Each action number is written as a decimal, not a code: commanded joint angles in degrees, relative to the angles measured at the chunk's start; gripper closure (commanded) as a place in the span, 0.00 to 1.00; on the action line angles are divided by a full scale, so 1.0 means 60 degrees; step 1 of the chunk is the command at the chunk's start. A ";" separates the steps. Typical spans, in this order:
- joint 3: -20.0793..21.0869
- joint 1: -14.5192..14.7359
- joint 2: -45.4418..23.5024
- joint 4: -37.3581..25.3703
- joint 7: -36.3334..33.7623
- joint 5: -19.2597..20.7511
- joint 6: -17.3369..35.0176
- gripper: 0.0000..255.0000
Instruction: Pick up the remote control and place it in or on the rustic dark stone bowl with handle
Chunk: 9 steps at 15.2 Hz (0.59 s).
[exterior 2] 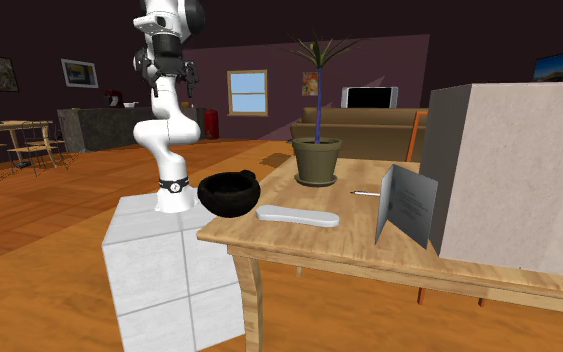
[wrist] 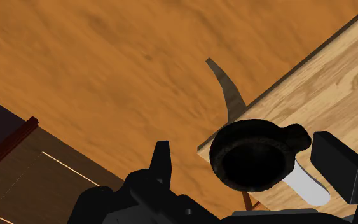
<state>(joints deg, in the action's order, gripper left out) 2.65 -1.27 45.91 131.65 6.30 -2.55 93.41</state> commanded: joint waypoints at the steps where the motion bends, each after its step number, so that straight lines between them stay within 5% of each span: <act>1: 0.0000 0.0000 0.0000 0.0000 0.0000 0.0000 0.0000 0.00; 9: 0.0369 0.0476 -0.2541 -0.0497 0.0698 -0.0025 0.1780 0.00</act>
<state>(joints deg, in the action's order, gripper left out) 4.24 1.10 32.90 129.28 10.32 -2.57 102.62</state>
